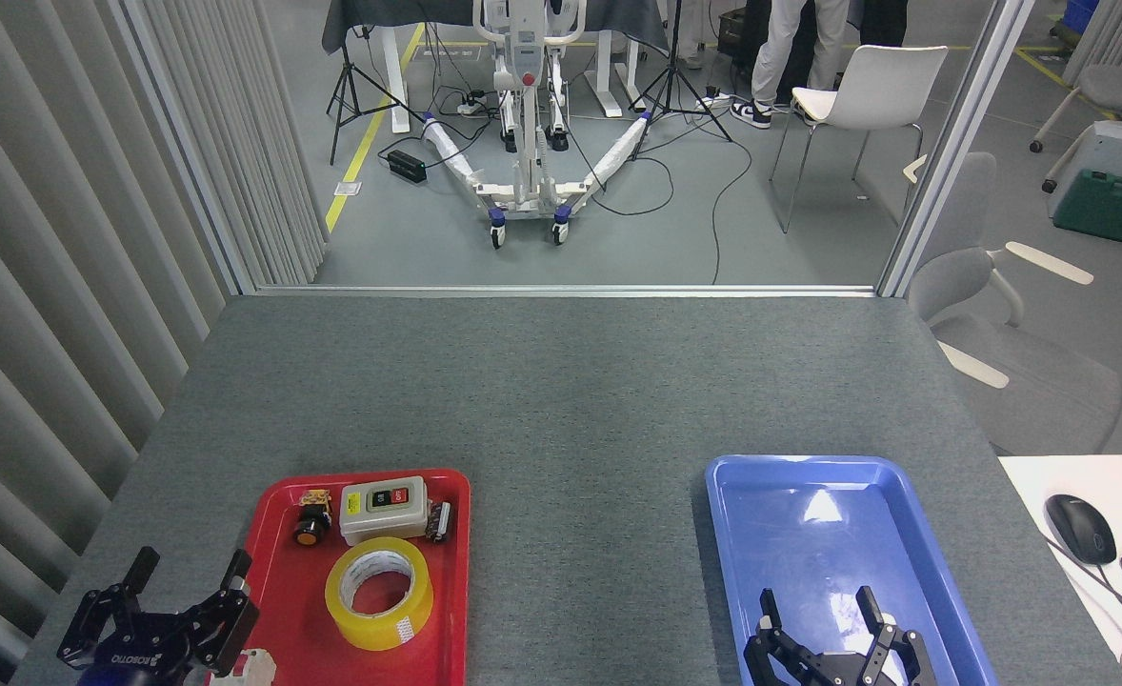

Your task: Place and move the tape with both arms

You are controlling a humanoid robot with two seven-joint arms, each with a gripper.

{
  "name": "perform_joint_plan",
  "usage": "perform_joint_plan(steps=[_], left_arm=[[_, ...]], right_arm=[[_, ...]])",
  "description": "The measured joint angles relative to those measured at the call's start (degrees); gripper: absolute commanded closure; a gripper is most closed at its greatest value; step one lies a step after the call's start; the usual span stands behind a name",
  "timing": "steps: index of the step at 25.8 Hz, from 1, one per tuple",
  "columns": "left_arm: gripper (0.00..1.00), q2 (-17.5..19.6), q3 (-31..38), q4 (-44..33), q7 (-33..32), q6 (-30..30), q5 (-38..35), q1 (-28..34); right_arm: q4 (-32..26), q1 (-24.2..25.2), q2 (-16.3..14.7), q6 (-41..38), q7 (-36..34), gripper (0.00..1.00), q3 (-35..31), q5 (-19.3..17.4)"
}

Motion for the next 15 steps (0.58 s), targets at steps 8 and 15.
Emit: perform_joint_plan(steps=[8, 15], left_arm=[[0.0, -0.16, 0.02, 0.13, -0.2, 0.16, 0.01, -0.06], [0.0, -0.16, 0.08, 0.05, -0.26, 0.34, 0.03, -0.09]], right_arm=[[-0.1, 0.0, 0.02, 0.06, -0.08, 0.0, -0.05, 0.0], [-0.09, -0.05, 0.09, 0.07, -1.62, 0.0, -0.08, -0.05]])
